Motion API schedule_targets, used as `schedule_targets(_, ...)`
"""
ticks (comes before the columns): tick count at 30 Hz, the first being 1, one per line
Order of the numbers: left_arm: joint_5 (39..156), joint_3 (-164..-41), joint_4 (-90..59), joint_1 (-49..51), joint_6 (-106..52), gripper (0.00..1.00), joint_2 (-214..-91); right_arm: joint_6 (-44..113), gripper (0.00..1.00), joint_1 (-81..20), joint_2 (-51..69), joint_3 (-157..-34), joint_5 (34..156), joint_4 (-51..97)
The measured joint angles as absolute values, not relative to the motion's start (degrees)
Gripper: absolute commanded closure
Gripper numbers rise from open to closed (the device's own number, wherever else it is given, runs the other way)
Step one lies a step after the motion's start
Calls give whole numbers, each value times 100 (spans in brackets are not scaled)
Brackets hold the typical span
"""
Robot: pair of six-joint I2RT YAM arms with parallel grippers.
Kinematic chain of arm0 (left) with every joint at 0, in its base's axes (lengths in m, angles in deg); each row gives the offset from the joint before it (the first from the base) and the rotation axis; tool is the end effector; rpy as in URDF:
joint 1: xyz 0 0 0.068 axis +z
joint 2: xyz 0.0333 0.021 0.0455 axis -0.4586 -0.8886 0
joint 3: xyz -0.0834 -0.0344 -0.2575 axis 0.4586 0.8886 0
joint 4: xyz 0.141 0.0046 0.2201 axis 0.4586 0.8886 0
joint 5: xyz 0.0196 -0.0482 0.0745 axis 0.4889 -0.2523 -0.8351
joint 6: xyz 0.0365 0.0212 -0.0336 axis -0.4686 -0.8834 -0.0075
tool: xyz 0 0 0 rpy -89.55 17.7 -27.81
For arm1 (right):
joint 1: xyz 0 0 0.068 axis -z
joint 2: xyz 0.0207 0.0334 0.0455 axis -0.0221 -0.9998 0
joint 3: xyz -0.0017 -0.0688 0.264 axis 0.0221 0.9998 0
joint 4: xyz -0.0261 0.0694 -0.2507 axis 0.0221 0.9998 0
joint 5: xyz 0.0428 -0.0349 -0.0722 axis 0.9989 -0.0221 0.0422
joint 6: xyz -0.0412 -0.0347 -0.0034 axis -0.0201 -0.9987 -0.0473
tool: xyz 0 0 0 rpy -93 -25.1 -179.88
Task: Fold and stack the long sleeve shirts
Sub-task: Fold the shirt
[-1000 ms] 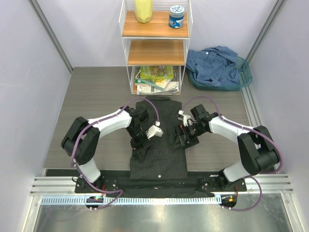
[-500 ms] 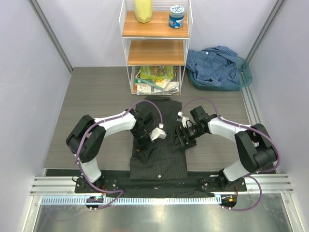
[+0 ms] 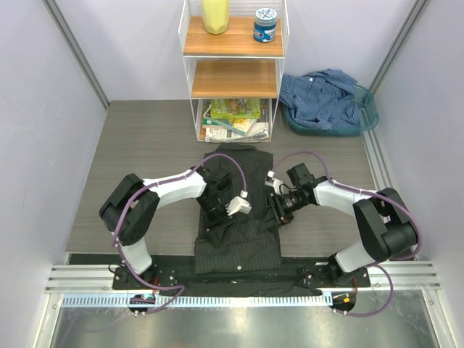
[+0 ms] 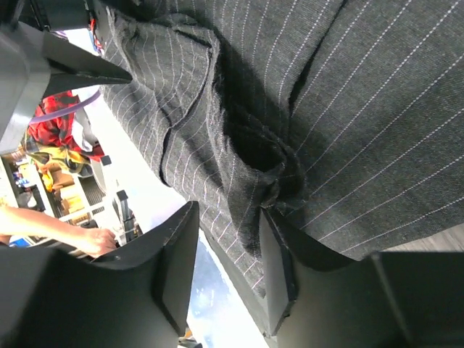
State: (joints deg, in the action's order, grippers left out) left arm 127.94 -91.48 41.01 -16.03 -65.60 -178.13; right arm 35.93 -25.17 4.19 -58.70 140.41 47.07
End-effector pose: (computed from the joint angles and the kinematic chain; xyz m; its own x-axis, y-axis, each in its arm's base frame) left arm 0.1951 -0.2145 0.1612 -0.4231 0.8806 -0.2133 0.7737 0.2286 -0.5908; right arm 0.2087 0.1236 0.1474 -0.9278 -0.3155 -0.1989 -0.3405 0.4984 0.7973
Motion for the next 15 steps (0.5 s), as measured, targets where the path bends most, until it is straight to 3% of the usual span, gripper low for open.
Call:
schedule_targets(1, 12794, -9146, 4101, -1628, -6575, 29, -17816, 3593, 38, -2517, 414, -5857, 14039, 4692)
schedule_targets(2, 12801, -9148, 4098, -1649, -6582, 25, -17816, 3593, 37, -2517, 410, -5853, 14032, 4688)
schedule_targets(7, 12759, -9126, 3961, -1695, -6401, 27, -17822, 3608, 55, -2519, 403, -5848, 13934, 4624)
schedule_targets(14, 12580, -9096, 3766, -1732, -6134, 45, -17910, 3639, 99, -2519, 333, -5829, 13890, 4535)
schedule_targets(15, 12571, -9098, 3757, -1735, -6127, 56, -17925, 3648, 99, -2519, 333, -5822, 13890, 4517)
